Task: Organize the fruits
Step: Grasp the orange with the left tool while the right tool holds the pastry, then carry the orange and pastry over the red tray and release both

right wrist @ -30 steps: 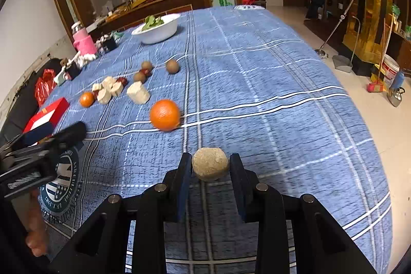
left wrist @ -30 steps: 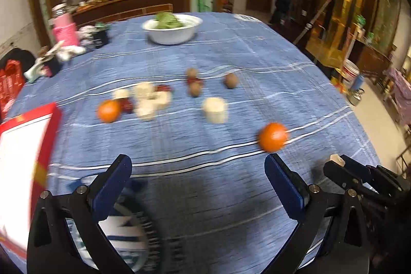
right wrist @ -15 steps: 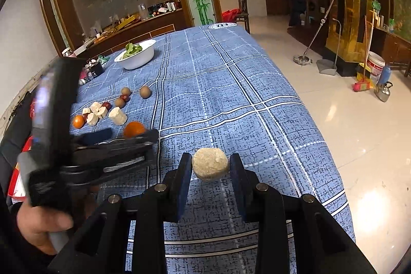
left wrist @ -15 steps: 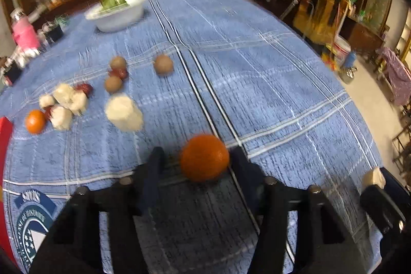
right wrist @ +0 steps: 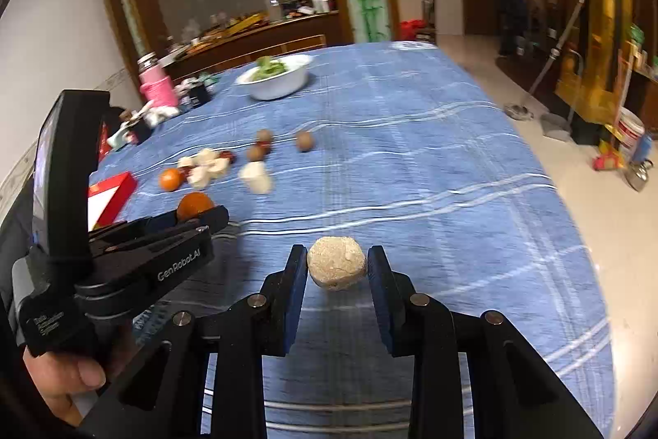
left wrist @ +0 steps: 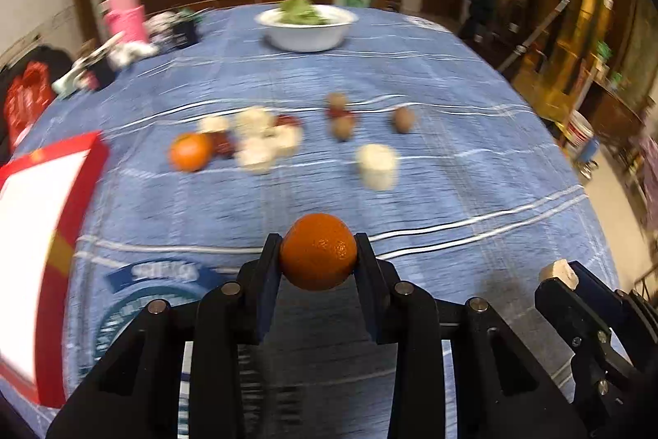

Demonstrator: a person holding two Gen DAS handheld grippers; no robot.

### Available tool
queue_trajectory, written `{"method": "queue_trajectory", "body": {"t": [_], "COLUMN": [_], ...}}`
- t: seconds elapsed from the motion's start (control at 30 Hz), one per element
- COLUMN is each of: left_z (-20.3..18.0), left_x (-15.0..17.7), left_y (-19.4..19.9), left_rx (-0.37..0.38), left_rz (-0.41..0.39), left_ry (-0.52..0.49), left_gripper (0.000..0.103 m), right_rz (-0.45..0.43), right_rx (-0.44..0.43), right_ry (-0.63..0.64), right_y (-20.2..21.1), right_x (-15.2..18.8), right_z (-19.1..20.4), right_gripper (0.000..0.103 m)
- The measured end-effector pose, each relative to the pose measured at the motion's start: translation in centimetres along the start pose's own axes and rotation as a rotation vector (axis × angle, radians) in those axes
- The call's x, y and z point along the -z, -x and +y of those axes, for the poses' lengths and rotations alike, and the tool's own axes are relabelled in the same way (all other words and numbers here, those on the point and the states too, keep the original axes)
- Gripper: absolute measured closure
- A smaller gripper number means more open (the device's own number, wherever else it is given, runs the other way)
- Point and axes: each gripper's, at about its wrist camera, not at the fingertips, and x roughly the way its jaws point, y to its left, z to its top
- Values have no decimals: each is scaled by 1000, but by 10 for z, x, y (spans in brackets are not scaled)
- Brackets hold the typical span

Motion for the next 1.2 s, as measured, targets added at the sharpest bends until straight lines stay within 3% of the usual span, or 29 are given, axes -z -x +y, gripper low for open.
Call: {"method": "queue_trajectory", "body": {"t": [0.23, 0.5, 1.2], "left_z": [55, 82, 128], "left_x": [9, 21, 60], "left_y": [4, 17, 43], "left_rx": [-46, -63, -159], "left_rz": [2, -22, -8], "left_ry": [92, 123, 148], "left_gripper": [71, 71, 71], "right_rz": [18, 28, 36], "right_rx": [-43, -54, -116], "right_ry": [52, 82, 112], "right_y": [-25, -40, -40], "right_x": [1, 1, -1], "right_z": [51, 84, 105], "right_gripper": [72, 72, 72]}}
